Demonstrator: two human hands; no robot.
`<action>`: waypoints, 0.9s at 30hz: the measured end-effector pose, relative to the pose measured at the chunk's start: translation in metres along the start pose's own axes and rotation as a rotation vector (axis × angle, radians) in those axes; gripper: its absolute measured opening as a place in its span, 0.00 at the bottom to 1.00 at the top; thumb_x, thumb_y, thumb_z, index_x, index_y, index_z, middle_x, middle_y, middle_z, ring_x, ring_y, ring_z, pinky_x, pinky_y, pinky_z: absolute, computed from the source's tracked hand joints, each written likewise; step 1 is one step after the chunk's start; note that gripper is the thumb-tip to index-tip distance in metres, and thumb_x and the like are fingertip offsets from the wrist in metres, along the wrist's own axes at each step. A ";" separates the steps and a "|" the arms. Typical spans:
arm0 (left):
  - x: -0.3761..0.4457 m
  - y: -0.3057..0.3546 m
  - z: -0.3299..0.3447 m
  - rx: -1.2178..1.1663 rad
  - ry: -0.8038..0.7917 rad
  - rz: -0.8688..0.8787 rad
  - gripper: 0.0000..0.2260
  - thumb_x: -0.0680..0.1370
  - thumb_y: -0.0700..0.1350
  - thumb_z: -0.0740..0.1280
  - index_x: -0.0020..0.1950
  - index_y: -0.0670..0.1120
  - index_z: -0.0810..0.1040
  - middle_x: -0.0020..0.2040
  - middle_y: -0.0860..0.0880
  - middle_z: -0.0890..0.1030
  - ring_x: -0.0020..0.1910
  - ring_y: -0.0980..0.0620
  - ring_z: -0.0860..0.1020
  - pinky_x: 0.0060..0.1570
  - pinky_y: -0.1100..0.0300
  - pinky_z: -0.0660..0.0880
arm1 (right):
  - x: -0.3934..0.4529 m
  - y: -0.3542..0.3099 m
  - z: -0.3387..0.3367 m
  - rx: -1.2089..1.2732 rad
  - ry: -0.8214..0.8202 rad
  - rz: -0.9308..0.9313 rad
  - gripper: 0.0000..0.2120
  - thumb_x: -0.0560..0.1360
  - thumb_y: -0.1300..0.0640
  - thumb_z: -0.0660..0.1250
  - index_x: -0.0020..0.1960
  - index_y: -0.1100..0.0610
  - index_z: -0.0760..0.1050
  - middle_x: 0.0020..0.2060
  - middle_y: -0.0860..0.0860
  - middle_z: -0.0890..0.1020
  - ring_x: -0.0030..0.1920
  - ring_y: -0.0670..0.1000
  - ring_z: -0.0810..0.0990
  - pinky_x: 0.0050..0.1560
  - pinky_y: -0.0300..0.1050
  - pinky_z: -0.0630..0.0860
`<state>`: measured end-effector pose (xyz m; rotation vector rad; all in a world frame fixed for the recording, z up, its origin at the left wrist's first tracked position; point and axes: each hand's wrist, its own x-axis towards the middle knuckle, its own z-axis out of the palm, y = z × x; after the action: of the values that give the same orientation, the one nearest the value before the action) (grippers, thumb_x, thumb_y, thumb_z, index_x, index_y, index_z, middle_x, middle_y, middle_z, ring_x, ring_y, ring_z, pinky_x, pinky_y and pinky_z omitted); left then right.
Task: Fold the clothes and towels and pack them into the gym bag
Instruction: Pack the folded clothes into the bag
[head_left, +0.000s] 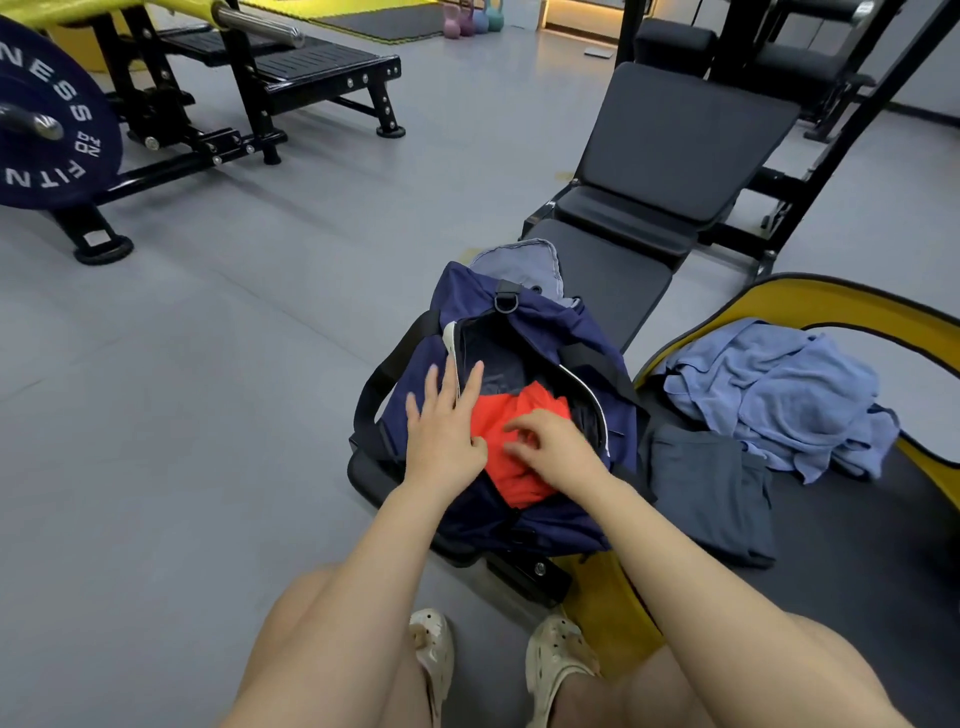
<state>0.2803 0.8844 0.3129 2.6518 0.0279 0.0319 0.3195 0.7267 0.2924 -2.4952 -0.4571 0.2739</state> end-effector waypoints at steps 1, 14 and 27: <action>-0.001 0.004 0.003 0.124 0.099 0.097 0.36 0.73 0.38 0.62 0.78 0.52 0.52 0.79 0.45 0.48 0.77 0.45 0.47 0.74 0.45 0.46 | -0.004 0.007 -0.003 -0.040 0.179 0.001 0.12 0.74 0.57 0.70 0.56 0.57 0.80 0.48 0.53 0.79 0.51 0.53 0.76 0.54 0.44 0.70; 0.030 0.042 0.081 0.282 -0.396 0.198 0.32 0.81 0.58 0.52 0.78 0.45 0.43 0.79 0.48 0.47 0.77 0.46 0.47 0.74 0.50 0.46 | -0.035 0.048 -0.026 0.109 0.291 0.450 0.13 0.80 0.55 0.58 0.59 0.49 0.79 0.39 0.55 0.81 0.48 0.59 0.78 0.45 0.49 0.72; -0.005 0.035 0.080 0.385 -0.301 0.445 0.30 0.79 0.33 0.53 0.78 0.46 0.44 0.79 0.50 0.49 0.77 0.49 0.50 0.74 0.52 0.48 | -0.042 0.044 -0.035 0.215 0.326 0.410 0.15 0.81 0.55 0.58 0.65 0.52 0.76 0.42 0.56 0.82 0.46 0.56 0.79 0.49 0.48 0.74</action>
<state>0.2781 0.8158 0.2586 2.9557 -0.7210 -0.2482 0.3022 0.6584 0.2989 -2.3400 0.2095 0.0646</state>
